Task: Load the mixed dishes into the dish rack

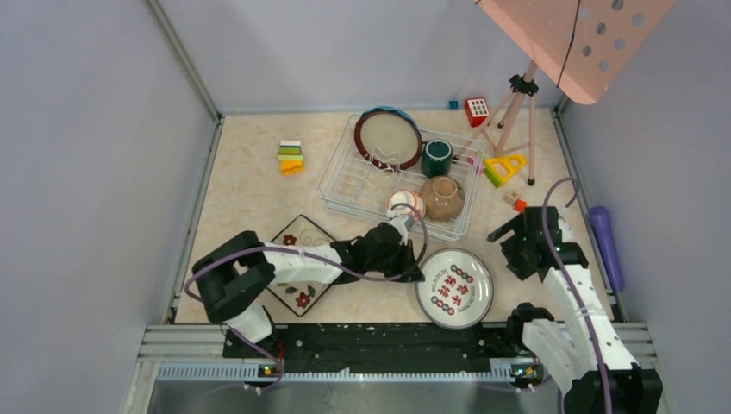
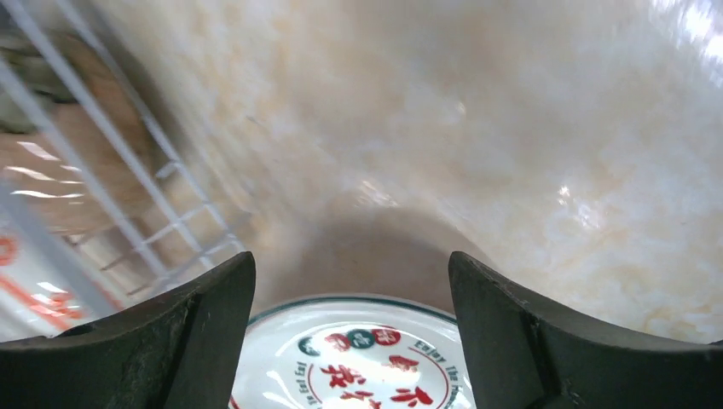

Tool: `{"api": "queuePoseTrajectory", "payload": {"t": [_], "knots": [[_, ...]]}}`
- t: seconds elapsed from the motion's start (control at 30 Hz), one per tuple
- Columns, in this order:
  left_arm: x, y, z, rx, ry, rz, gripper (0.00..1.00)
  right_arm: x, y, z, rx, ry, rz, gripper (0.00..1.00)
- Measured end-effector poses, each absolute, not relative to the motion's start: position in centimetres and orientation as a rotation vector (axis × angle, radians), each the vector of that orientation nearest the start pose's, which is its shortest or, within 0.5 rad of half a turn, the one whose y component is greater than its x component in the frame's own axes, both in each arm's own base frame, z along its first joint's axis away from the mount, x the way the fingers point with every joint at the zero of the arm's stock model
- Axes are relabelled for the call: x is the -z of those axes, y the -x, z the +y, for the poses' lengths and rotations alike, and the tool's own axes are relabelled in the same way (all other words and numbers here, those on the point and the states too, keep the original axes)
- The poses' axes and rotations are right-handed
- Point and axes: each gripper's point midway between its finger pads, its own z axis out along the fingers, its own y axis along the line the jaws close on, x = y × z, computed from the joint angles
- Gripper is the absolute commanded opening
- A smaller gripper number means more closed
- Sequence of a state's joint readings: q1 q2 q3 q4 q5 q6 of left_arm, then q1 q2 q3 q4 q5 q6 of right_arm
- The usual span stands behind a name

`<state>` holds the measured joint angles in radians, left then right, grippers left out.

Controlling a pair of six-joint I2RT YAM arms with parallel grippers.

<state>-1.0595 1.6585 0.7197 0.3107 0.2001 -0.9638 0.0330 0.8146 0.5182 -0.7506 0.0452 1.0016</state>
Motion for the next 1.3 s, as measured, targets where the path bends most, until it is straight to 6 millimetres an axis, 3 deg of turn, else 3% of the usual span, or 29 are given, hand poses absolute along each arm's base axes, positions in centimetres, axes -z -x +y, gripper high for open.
{"api": "queuePoseTrajectory", "payload": {"t": [0.13, 0.23, 0.3, 0.43, 0.53, 0.6, 0.73, 0.83, 0.97, 1.13, 1.3], "knots": [[-9.7, -15.4, -39.0, 1.115, -0.491, 2.455, 0.0, -11.8, -22.2, 2.1, -0.284, -1.128, 2.201, 0.82], [-13.6, -15.6, -38.5, 1.05, -0.709, 2.409, 0.0, -14.7, -23.2, 2.1, -0.312, -0.999, 2.154, 0.82], [-16.9, -15.4, -37.4, 0.987, -0.865, 2.34, 0.0, -16.4, -23.8, 2.9, -0.372, -0.857, 2.136, 0.82], [-19.2, -15.2, -34.5, 0.882, -0.984, 2.273, 0.0, -20.1, -24.5, 5.8, -0.557, -0.563, 2.06, 0.81], [-20.4, -16.1, -31.3, 0.817, -0.989, 2.271, 0.0, -24.1, -24.8, 8.6, -0.727, -0.33, 1.934, 0.72], [-21.4, -18.0, -28.7, 0.795, -0.902, 2.279, 0.0, -27.1, -24.6, 10.9, -0.859, -0.147, 1.837, 0.7], [-25.2, -21.8, -23.8, 0.7, -0.7, 2.171, 0.0, -30.0, -24.3, 14.4, -1.071, 0.115, 1.728, 0.71], [-28.0, -21.0, -22.7, 0.691, -0.707, 2.07, 0.0, -30.6, -24.2, 16.0, -1.167, 0.24, 1.686, 0.71], [-30.4, -20.9, -22.6, 0.693, -0.74, 1.997, 0.0, -29.3, -23.8, 18.5, -1.244, 0.372, 1.712, 0.68], [-30.0, -21.2, -22.7, 0.681, -0.744, 2.011, 0.0, -27.3, -23.0, 21.5, -1.304, 0.506, 1.748, 0.6], [-29.4, -21.3, -22.8, 0.676, -0.75, 2.035, 0.0, -27.1, -22.8, 22.2, -1.305, 0.564, 1.73, 0.48]]}}
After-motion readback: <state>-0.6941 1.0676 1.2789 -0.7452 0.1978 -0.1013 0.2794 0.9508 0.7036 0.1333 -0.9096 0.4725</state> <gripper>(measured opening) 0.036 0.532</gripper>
